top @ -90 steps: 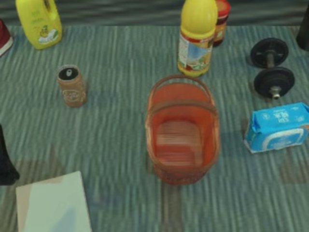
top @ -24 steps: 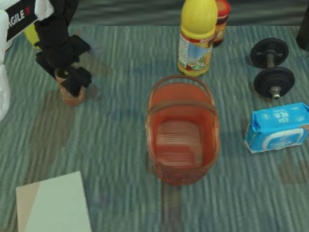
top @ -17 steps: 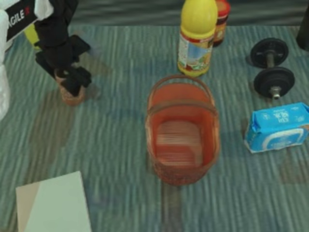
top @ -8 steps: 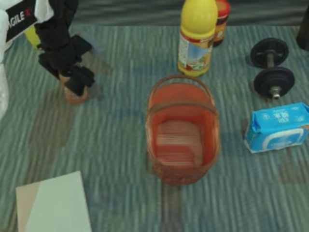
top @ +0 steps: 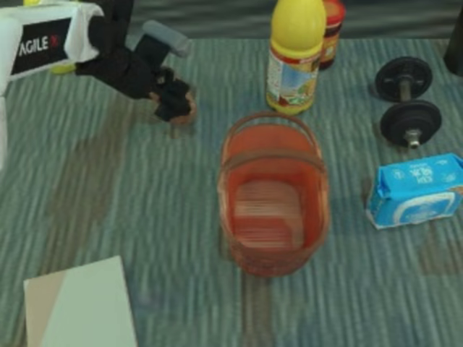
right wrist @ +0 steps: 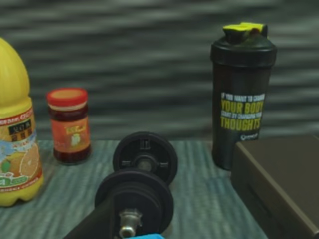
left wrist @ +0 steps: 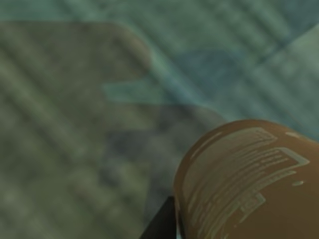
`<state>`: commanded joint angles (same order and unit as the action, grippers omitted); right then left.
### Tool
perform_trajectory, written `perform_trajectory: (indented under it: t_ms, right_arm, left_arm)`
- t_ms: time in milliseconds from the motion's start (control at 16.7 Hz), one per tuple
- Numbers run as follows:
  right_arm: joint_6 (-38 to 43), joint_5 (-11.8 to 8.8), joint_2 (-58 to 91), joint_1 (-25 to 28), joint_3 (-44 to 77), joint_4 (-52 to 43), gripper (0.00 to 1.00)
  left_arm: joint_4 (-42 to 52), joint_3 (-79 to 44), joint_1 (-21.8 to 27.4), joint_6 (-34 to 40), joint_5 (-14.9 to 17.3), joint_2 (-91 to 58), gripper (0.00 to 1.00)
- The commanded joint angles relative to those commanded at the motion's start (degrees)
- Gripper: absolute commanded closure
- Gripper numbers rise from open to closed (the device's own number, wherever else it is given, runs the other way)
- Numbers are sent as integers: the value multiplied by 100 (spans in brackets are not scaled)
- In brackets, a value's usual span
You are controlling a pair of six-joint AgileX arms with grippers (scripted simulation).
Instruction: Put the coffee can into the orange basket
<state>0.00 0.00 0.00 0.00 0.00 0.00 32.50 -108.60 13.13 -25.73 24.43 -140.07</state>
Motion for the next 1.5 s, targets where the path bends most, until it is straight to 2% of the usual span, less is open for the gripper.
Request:
perform_trajectory:
  t_ms: [480,660,780,900,1020,1500]
  right_arm:
    - [0,0,0,0,0,0,0]
    - [0,0,0,0,0,0,0]
    - [0,0,0,0,0,0,0]
    - [0,0,0,0,0,0,0]
    - [0,0,0,0,0,0,0]
    - [0,0,0,0,0,0,0]
  left_arm:
    - [-4935,2273,373,1439,2897,1285,100]
    - [-6373,3005,482,1879,3807,1733,100]
    - [-7060,3383,537,2099,4282,1969,100]
    - [-7503,3646,576,2248,4616,2138,100]
    - [-7702,3771,593,2317,4773,2219,100]
    - [-7934,3800,550,2312,4786,1984,100]
